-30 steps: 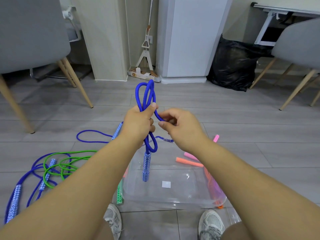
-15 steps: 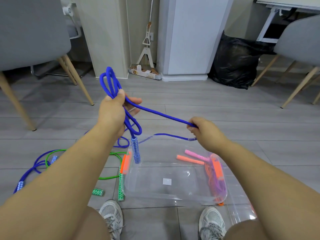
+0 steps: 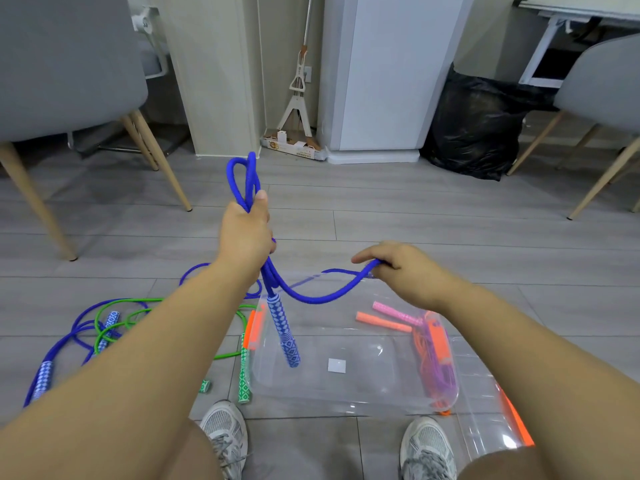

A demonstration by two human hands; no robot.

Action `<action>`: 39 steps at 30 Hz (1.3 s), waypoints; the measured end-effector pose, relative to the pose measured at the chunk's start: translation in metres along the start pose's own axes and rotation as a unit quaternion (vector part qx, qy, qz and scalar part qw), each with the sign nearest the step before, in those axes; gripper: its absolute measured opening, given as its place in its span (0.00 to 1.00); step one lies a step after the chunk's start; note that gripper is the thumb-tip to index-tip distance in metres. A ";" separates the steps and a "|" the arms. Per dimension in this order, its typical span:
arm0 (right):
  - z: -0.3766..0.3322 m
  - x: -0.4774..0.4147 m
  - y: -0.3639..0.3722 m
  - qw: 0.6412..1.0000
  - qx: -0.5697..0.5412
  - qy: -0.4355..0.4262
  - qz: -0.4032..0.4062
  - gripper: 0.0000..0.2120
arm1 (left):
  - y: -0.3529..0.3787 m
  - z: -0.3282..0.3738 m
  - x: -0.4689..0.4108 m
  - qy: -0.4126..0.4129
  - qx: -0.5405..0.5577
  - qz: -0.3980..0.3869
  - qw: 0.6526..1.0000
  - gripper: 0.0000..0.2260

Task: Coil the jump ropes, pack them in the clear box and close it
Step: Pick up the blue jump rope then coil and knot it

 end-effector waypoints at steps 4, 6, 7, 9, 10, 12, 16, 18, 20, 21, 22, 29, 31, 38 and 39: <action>-0.030 0.010 0.005 0.987 -0.145 0.009 -0.061 0.08 | 0.000 -0.003 0.001 0.006 -0.067 0.001 0.998 0.14; -0.037 0.012 0.006 0.981 -0.181 0.010 -0.070 0.09 | 0.002 -0.003 0.003 0.006 -0.080 -0.008 0.997 0.14; -0.038 0.012 0.007 0.980 -0.184 0.008 -0.073 0.09 | 0.003 -0.003 0.004 0.004 -0.082 -0.014 0.997 0.14; -0.037 0.010 0.009 0.977 -0.193 0.007 -0.085 0.08 | 0.005 -0.002 0.005 -0.001 -0.074 -0.024 0.997 0.14; -0.035 0.009 0.009 0.976 -0.199 0.006 -0.093 0.07 | 0.005 -0.002 0.005 -0.005 -0.066 -0.027 0.997 0.13; -0.033 0.010 0.009 0.973 -0.207 -0.005 -0.105 0.06 | 0.004 -0.001 0.006 -0.010 -0.057 -0.030 0.998 0.13; -0.028 0.009 0.002 0.978 -0.201 -0.018 -0.047 0.11 | 0.009 0.000 0.008 0.005 -0.071 -0.054 0.996 0.13; -0.030 0.007 -0.004 0.980 -0.199 -0.013 0.004 0.11 | 0.017 -0.001 0.012 0.010 -0.083 -0.087 0.993 0.14; -0.034 0.003 -0.006 0.977 -0.211 -0.002 0.042 0.12 | 0.030 -0.002 0.018 0.020 -0.092 -0.132 0.987 0.15; -0.036 0.000 -0.006 0.975 -0.216 0.007 0.057 0.13 | 0.035 -0.002 0.022 0.026 -0.100 -0.150 0.983 0.16; -0.037 -0.002 -0.006 0.974 -0.217 0.017 0.071 0.13 | 0.039 -0.004 0.025 0.031 -0.112 -0.162 0.980 0.18; -0.043 -0.015 -0.009 0.970 -0.179 0.049 0.158 0.19 | 0.061 -0.019 0.044 -0.026 -0.095 -0.244 0.965 0.24; -0.042 -0.016 -0.011 0.971 -0.157 0.051 0.175 0.18 | 0.064 -0.020 0.047 -0.036 -0.079 -0.268 0.960 0.23; -0.042 -0.015 -0.009 0.982 -0.102 0.024 0.159 0.15 | 0.068 -0.031 0.046 -0.099 -0.040 -0.310 0.945 0.13; -0.042 -0.015 -0.009 0.983 -0.099 0.018 0.155 0.13 | 0.069 -0.032 0.046 -0.106 -0.034 -0.316 0.942 0.12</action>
Point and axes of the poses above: each hand's wrist, its own x-axis away from the middle knuckle, its own y-axis out of the palm, z = x × y, the point moved 9 cm from there along -x, towards the middle knuckle
